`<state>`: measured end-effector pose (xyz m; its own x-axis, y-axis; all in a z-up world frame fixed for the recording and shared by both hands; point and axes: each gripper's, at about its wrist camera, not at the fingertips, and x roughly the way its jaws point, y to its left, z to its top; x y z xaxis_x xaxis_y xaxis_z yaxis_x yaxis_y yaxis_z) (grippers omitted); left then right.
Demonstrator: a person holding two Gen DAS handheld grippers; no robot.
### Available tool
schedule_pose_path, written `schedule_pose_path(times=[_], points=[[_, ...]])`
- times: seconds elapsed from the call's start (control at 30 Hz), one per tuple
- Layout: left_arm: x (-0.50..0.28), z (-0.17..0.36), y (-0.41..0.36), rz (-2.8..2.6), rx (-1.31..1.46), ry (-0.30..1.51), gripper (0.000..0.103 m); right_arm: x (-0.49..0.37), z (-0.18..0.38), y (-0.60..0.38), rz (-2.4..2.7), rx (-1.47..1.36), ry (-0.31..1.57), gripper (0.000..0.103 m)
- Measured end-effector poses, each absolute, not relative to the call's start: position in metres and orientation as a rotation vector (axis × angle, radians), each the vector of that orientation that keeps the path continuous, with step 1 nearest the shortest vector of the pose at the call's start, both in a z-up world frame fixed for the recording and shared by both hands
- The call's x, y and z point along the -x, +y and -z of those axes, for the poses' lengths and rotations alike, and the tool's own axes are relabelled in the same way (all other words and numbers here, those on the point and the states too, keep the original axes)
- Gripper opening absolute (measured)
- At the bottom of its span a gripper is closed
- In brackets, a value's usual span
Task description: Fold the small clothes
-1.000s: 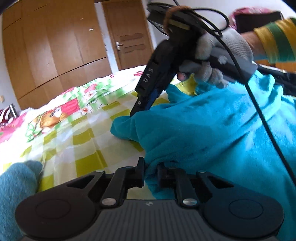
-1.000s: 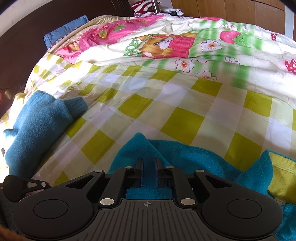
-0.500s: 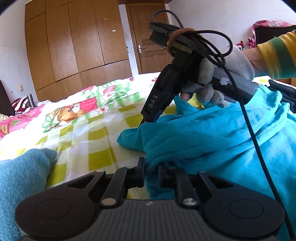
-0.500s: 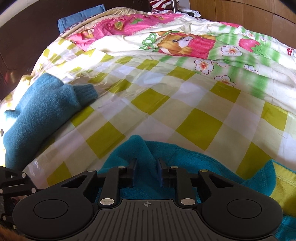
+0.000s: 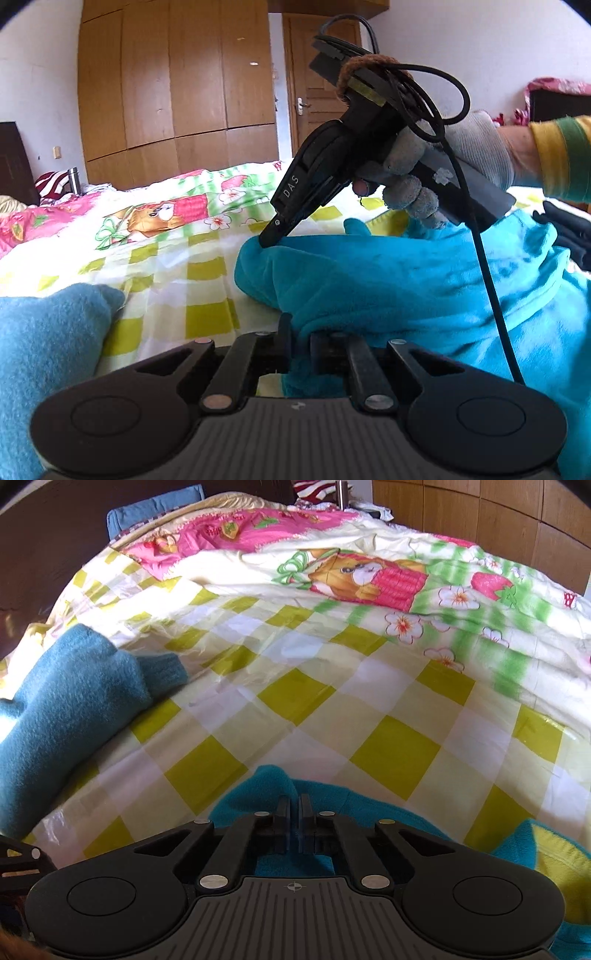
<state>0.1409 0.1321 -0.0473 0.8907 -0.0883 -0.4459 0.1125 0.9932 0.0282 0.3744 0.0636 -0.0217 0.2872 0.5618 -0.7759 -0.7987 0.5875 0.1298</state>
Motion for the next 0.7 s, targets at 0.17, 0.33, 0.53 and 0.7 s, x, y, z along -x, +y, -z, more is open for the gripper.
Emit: schedule_pose_path(times=[0.17, 0.33, 0.53, 0.7], points=[[-0.147, 0.063, 0.150, -0.021, -0.009, 0.593, 0.026, -0.369, 0.003, 0.081, -0.939, 0.234, 0.808, 0.002], [-0.144, 0.065, 0.159, -0.115, -0.033, 0.639, 0.045, -0.371, 0.066, 0.120, -0.812, 0.254, 0.933, 0.004], [-0.120, 0.061, 0.159, -0.130, -0.053, 0.656, 0.046, -0.343, 0.036, 0.092, -0.783, 0.072, 0.798, 0.011], [-0.106, 0.057, 0.162, -0.184, -0.061, 0.675, 0.046, -0.305, 0.005, 0.010, -0.715, 0.021, 0.737, 0.013]])
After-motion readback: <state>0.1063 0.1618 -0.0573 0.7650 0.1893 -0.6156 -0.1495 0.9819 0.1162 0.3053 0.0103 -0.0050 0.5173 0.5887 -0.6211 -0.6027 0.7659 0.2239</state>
